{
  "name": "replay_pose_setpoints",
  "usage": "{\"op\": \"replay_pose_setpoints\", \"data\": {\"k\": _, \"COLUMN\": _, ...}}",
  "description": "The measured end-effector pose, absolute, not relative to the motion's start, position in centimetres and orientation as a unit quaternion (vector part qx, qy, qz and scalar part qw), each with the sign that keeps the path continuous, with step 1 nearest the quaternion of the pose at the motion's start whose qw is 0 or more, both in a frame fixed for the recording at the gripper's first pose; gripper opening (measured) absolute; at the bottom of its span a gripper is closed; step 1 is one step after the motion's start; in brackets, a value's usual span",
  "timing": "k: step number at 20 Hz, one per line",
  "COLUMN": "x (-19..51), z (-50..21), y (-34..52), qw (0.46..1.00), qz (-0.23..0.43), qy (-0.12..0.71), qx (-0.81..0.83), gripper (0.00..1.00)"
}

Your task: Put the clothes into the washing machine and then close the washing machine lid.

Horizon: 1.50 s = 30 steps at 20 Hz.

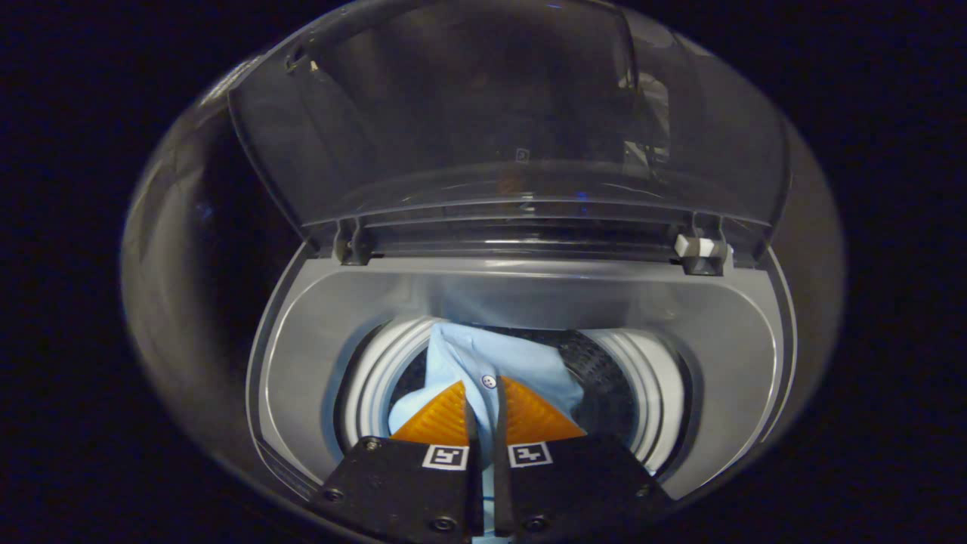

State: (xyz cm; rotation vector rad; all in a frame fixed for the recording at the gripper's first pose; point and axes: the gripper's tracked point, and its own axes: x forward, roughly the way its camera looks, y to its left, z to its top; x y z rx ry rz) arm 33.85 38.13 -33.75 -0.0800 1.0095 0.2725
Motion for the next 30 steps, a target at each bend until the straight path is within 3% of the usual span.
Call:
{"op": "replay_pose_setpoints", "data": {"k": 9, "x": 34.0, "z": -33.6, "y": 38.4, "qw": 0.868, "qz": 0.133, "qy": 0.478, "qx": 0.001, "gripper": 0.2}}
{"op": "replay_pose_setpoints", "data": {"k": 16, "x": 32.9, "z": -32.5, "y": 38.4, "qw": 0.879, "qz": 0.132, "qy": 0.459, "qx": 0.007, "gripper": 0.98}}
{"op": "replay_pose_setpoints", "data": {"k": 22, "x": 32.5, "z": -28.6, "y": 37.8, "qw": 0.915, "qz": 0.11, "qy": 0.389, "qx": -0.004, "gripper": 0.98}}
{"op": "replay_pose_setpoints", "data": {"k": 30, "x": 33.1, "z": -13.6, "y": 36.9, "qw": 0.97, "qz": 0.082, "qy": 0.231, "qx": -0.01, "gripper": 0.98}}
